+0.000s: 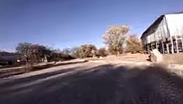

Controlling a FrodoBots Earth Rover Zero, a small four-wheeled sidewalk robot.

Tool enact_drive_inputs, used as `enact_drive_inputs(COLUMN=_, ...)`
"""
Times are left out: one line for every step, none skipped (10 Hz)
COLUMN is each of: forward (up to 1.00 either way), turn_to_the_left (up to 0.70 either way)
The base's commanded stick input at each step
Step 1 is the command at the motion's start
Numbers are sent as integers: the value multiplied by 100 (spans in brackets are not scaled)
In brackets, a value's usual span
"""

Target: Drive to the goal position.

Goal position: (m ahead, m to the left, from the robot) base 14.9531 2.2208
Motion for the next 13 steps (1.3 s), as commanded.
enact_drive_inputs(forward=70, turn_to_the_left=0)
enact_drive_inputs(forward=70, turn_to_the_left=0)
enact_drive_inputs(forward=70, turn_to_the_left=0)
enact_drive_inputs(forward=70, turn_to_the_left=0)
enact_drive_inputs(forward=70, turn_to_the_left=0)
enact_drive_inputs(forward=70, turn_to_the_left=0)
enact_drive_inputs(forward=70, turn_to_the_left=0)
enact_drive_inputs(forward=70, turn_to_the_left=0)
enact_drive_inputs(forward=70, turn_to_the_left=0)
enact_drive_inputs(forward=70, turn_to_the_left=0)
enact_drive_inputs(forward=70, turn_to_the_left=0)
enact_drive_inputs(forward=70, turn_to_the_left=0)
enact_drive_inputs(forward=70, turn_to_the_left=0)
